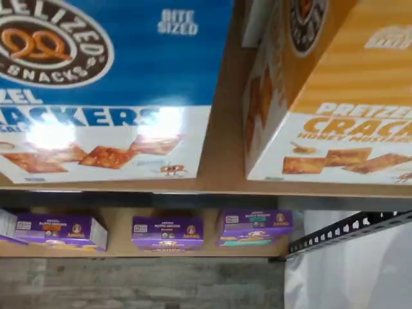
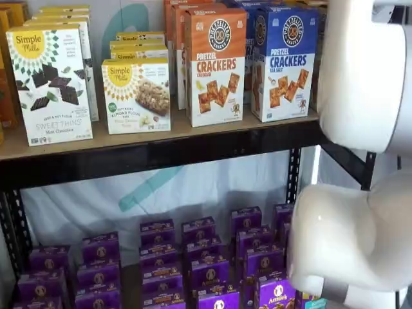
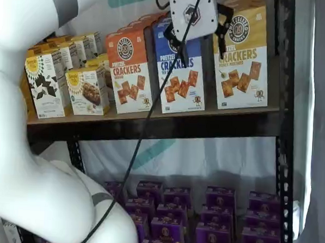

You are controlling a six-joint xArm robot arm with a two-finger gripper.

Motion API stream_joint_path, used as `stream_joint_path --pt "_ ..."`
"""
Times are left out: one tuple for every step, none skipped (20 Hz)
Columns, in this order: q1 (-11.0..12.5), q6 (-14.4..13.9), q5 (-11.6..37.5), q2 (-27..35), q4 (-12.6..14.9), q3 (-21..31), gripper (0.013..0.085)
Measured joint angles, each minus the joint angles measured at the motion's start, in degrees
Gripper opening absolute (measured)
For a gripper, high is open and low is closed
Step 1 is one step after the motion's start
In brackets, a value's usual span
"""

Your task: Retrieve the yellow and white box located on the top shelf, the sixth one from the left

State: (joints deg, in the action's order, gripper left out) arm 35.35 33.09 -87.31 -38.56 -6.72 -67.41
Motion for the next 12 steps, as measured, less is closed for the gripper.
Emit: stream_joint_path --pt "0.2 0.2 0.1 0.3 0.0 -0.5 0.0850" --pt "0.4 0.3 0.0 0.6 -0.1 -1.0 0.0850" --pt "0.6 0.5 -0.1 0.9 -0.1 -1.4 0.0850" --pt "0.8 0.7 -0.3 1.2 -0.2 -1.8 0.0850" --pt "1.1 0.9 -0.6 1.5 -0.3 -2.2 0.0850" --pt "1.6 1.4 -0.9 1.7 -1.0 -2.6 0.0850" --pt "2.3 2.0 -1.0 1.9 -1.8 -3.0 0.0850" --pt "2.7 2.3 -1.0 2.1 -2.3 -3.2 0.0850" --pt "3.2 2.7 -1.2 2.3 -2.7 -3.7 0.0850" --pt "3.4 3.0 -1.4 2.5 -2.9 -4.0 0.0850" --pt "3.7 3.2 -1.6 2.7 -2.9 -4.4 0.0850" --pt "3.8 3.3 -1.8 2.8 -2.8 -4.7 0.0850"
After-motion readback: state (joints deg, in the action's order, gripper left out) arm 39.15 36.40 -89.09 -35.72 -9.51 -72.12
